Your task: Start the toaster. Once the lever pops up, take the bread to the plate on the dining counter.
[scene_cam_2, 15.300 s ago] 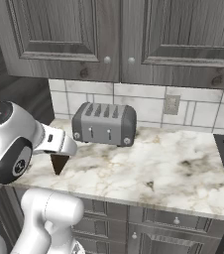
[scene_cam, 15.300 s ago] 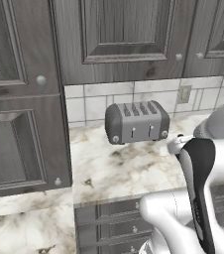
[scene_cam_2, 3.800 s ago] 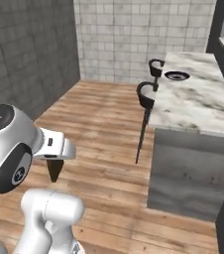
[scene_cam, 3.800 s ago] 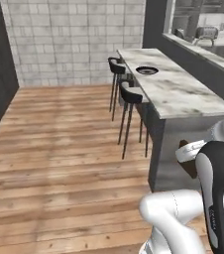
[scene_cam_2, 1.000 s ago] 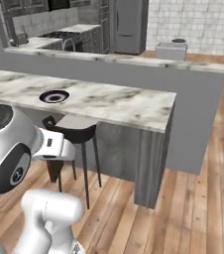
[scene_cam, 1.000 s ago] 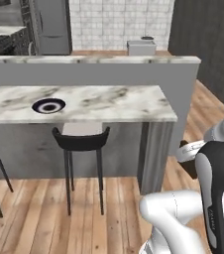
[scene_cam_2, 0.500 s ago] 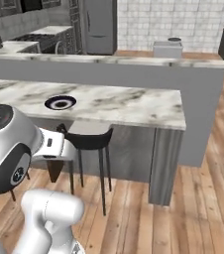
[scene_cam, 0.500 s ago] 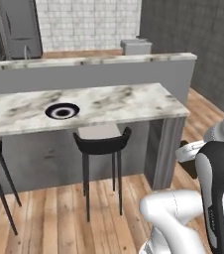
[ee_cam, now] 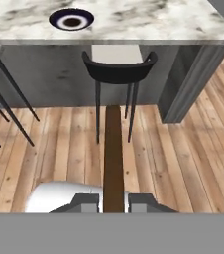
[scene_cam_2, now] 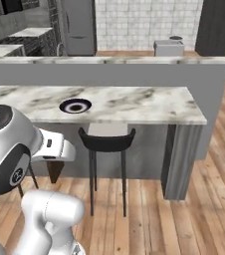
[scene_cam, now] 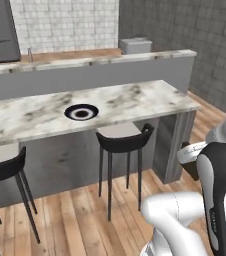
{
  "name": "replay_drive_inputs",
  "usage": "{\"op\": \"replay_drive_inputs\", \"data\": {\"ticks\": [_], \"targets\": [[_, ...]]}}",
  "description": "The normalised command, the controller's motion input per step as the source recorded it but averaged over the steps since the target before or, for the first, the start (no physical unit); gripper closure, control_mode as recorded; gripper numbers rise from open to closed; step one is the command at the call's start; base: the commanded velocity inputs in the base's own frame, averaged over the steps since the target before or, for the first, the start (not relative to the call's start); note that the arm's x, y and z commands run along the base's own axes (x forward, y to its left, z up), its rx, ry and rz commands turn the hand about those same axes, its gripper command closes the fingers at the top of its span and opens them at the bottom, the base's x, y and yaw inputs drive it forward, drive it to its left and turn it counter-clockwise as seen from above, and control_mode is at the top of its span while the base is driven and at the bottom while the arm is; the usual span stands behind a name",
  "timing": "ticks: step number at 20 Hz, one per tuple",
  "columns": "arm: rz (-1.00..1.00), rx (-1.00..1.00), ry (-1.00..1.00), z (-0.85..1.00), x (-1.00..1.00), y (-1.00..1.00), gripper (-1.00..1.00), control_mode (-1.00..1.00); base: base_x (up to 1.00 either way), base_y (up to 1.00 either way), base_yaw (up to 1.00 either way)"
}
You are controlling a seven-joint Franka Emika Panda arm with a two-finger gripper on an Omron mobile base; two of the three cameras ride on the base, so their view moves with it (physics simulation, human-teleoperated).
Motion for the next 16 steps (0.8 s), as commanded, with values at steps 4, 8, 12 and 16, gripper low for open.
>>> {"op": "replay_drive_inputs", "data": {"ticks": [4, 8, 12, 16], "targets": [[0.0, 0.0, 0.0, 0.0, 0.0, 0.0, 1.0, 1.0, 0.26, 0.84, -0.19], [0.0, 0.0, 0.0, 0.0, 0.0, 0.0, 1.0, 1.0, 0.28, 0.44, -0.01], [0.0, 0.0, 0.0, 0.0, 0.0, 0.0, 1.0, 1.0, 0.47, 0.27, 0.07], [0.0, 0.0, 0.0, 0.0, 0.0, 0.0, 1.0, 1.0, 0.56, 0.21, 0.16]]}}
